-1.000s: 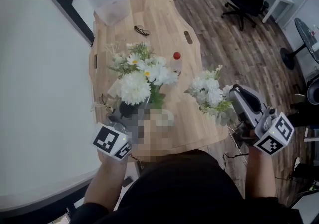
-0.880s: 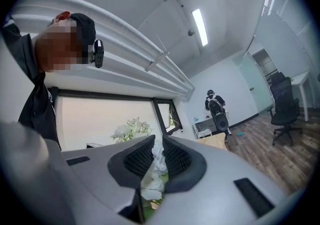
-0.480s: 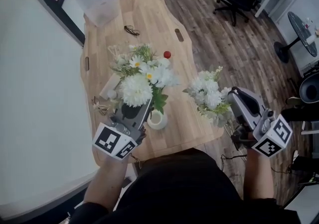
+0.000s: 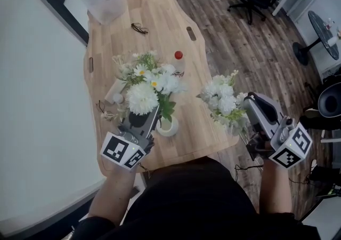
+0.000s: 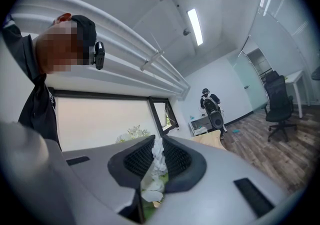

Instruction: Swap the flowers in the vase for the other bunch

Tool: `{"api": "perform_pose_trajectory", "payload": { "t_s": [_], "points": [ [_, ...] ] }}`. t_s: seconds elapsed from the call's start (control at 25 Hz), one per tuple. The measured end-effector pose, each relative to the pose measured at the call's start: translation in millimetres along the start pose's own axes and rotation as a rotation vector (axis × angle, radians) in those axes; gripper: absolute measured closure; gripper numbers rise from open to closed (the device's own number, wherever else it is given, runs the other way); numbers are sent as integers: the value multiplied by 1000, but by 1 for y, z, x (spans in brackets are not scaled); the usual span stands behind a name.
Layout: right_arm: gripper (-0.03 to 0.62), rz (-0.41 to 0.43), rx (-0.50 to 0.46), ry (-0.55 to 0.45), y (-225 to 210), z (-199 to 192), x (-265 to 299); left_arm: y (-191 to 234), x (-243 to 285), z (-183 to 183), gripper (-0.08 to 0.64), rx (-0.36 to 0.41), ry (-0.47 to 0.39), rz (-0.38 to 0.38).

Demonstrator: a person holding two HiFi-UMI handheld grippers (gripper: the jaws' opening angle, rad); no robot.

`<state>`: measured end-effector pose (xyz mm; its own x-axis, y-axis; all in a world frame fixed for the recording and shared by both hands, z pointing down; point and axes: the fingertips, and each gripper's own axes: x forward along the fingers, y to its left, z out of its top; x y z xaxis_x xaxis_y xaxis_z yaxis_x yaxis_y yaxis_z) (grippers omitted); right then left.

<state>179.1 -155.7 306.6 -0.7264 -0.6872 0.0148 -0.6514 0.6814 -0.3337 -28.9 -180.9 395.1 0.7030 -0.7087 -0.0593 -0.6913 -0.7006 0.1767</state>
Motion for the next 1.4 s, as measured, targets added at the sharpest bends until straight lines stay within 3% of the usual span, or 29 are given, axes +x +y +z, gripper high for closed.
{"api": "perform_pose_trajectory", "payload": {
  "t_s": [0.6,1.0,1.4],
  "points": [
    [526,52,13,38,9,5,10,-12,-15,-20,525,-4,71,59],
    [526,88,9,58,15,6,15,-24,-16,-56,525,-28,181,89],
    [527,125,17,54,19,10,18,-37,-21,-87,518,-63,332,60]
  ]
}}
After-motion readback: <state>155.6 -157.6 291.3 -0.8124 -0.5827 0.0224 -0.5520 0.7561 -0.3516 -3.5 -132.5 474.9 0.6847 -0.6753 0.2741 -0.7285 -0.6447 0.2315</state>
